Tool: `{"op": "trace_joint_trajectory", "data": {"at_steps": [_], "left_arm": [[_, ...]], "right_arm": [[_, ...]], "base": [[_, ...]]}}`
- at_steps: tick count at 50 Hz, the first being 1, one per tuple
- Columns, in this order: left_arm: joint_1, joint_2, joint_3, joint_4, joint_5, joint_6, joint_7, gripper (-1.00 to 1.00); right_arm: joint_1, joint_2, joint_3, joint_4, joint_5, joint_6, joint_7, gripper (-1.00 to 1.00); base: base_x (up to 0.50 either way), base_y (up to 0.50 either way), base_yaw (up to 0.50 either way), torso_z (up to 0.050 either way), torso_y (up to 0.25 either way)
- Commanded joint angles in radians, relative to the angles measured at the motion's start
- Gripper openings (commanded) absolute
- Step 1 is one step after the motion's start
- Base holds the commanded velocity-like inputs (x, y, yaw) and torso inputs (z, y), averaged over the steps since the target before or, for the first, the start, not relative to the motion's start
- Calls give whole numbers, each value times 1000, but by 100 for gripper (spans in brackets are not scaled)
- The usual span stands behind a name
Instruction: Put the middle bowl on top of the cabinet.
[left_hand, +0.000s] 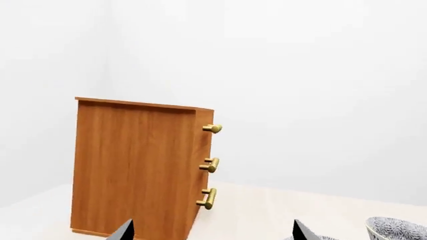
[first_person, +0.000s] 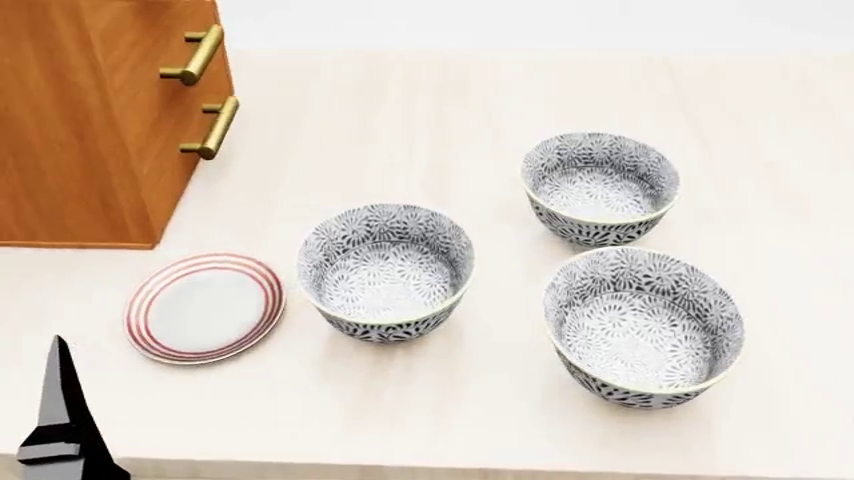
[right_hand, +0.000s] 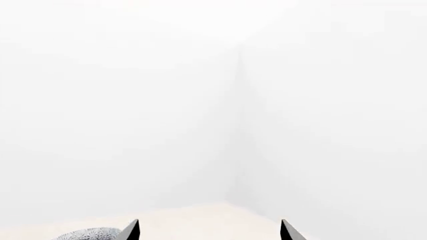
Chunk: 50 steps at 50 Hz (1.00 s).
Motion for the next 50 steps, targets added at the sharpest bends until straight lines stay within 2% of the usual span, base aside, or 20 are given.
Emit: {"op": "trace_joint_trajectory", "data": {"at_steps": [1, 17, 25, 50], "left_arm": [[6, -13, 8, 20, 0, 9, -25, 100], [2, -30, 21, 15, -11, 10, -44, 100], [5, -36, 29, 17, -16, 10, -53, 100], [7, -57, 48, 13, -28, 13, -75, 100]], "right_arm": [[-38, 9, 21, -40, -2, -16, 33, 100], [-44, 23, 13, -45, -5, -19, 60, 100], [-38, 25, 10, -43, -30, 7, 81, 100], [-68, 37, 20, -66, -24, 7, 121, 100]], "base": [[0, 500, 0, 0, 0], [0, 500, 0, 0, 0], [6, 0, 0, 0, 0], [500, 0, 0, 0, 0]]}}
